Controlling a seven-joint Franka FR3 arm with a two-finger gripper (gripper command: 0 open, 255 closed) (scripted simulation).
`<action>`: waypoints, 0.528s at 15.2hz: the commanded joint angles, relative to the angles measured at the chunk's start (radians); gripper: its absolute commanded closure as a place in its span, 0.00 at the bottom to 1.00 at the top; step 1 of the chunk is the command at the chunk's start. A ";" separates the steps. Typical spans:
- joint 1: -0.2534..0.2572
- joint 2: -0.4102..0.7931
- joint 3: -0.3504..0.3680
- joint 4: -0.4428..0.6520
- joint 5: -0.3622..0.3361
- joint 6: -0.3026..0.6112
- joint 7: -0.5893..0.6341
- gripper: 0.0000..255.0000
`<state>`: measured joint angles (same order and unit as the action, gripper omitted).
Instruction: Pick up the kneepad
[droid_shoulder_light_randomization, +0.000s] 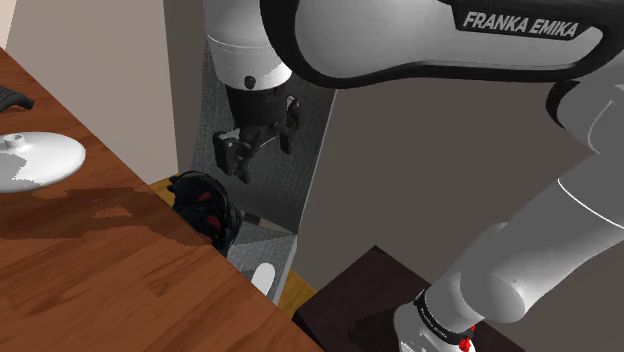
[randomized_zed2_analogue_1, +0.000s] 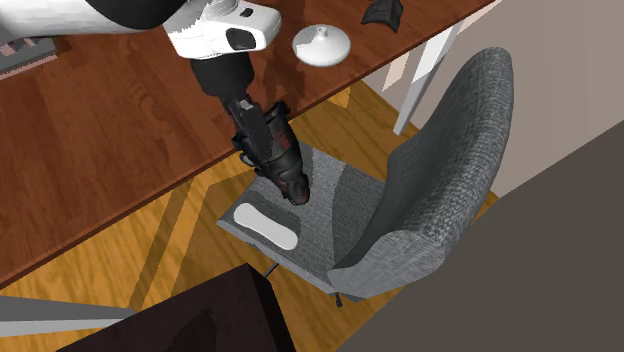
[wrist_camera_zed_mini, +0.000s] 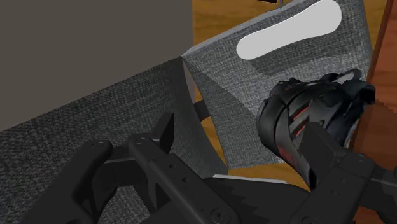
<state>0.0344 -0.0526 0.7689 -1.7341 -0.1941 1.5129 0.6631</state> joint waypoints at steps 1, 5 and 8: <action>0.034 0.139 0.054 0.099 -0.107 -0.043 0.099 0.00; 0.183 0.378 0.068 0.302 -0.289 -0.160 0.230 0.00; 0.178 0.372 0.060 0.255 -0.282 -0.118 0.238 0.00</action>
<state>0.2064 0.3100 0.8300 -1.4770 -0.4697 1.3890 0.8923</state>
